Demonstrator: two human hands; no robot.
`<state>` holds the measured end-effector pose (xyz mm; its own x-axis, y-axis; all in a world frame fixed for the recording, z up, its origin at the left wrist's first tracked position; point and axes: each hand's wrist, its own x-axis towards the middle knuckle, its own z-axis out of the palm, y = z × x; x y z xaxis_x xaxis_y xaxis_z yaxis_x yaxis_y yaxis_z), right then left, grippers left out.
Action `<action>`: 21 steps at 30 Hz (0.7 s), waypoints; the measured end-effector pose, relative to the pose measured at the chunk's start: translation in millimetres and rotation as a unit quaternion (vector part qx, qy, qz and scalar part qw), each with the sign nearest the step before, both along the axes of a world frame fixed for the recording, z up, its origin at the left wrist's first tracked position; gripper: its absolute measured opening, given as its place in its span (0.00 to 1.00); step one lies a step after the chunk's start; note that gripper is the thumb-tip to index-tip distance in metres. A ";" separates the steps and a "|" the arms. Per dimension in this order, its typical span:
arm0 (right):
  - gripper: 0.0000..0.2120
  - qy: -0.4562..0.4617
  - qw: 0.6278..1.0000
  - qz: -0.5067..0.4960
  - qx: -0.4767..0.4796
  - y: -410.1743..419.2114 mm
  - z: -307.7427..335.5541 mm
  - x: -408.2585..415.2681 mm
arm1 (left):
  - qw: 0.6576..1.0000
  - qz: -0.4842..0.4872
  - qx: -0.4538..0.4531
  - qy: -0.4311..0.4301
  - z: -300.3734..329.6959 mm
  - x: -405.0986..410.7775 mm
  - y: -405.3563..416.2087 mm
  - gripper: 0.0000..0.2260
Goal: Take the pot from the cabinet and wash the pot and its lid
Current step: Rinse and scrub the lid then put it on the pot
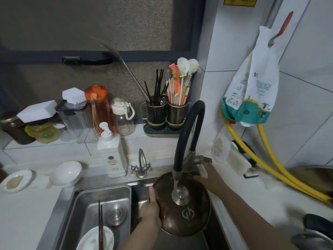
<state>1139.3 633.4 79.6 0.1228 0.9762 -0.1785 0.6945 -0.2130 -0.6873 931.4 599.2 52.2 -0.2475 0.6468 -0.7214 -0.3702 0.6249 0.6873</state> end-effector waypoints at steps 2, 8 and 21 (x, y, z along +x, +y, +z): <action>0.37 -0.004 1.000 -0.018 -0.016 12.4 -7.3 12.2 | 1.000 0.005 -0.002 -0.014 0.1 0.3 0.3 0.27; 0.50 0.032 0.997 -0.035 -0.061 48.7 -42.5 39.9 | 1.000 0.018 -0.011 -0.012 -9.4 -5.8 3.9 0.30; 0.33 0.146 0.989 -0.037 -0.003 23.9 -1.1 7.3 | 1.000 -0.007 0.010 0.013 -0.1 -11.3 4.4 0.28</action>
